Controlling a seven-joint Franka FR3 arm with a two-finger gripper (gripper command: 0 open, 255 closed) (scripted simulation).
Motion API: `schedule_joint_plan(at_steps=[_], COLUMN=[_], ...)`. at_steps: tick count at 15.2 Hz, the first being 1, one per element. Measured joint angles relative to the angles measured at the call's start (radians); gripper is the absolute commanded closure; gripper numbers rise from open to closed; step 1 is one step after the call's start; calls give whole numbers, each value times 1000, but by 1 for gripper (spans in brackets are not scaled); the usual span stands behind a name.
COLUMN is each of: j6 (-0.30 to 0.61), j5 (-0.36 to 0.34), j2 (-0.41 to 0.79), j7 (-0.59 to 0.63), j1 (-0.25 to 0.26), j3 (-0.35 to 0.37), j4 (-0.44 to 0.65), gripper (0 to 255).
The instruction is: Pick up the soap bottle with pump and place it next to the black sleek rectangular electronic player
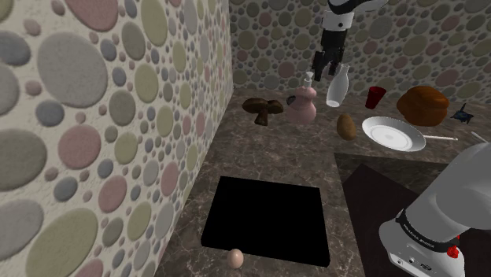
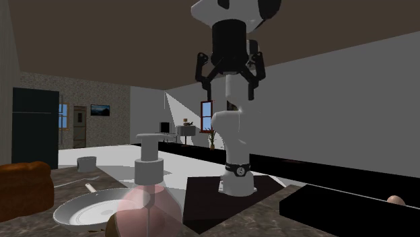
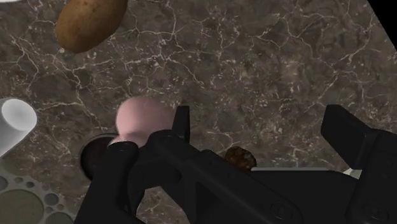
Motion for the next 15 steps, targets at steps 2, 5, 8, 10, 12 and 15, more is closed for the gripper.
schedule_joint_plan(at_steps=[2,5,8,10,12,15], j6=[-1,-3,-21,-48,-86,-137], j5=[0,5,13,23,33,46], j2=[73,200,320,419,515,666], j7=[-25,-67,-99,-125,-144,-166], j1=[-8,-26,-45,-64,-82,-114], j3=[-13,-34,-46,-54,-58,-59], j4=[66,184,310,428,556,750], gripper=[0,0,0,0,0,0])
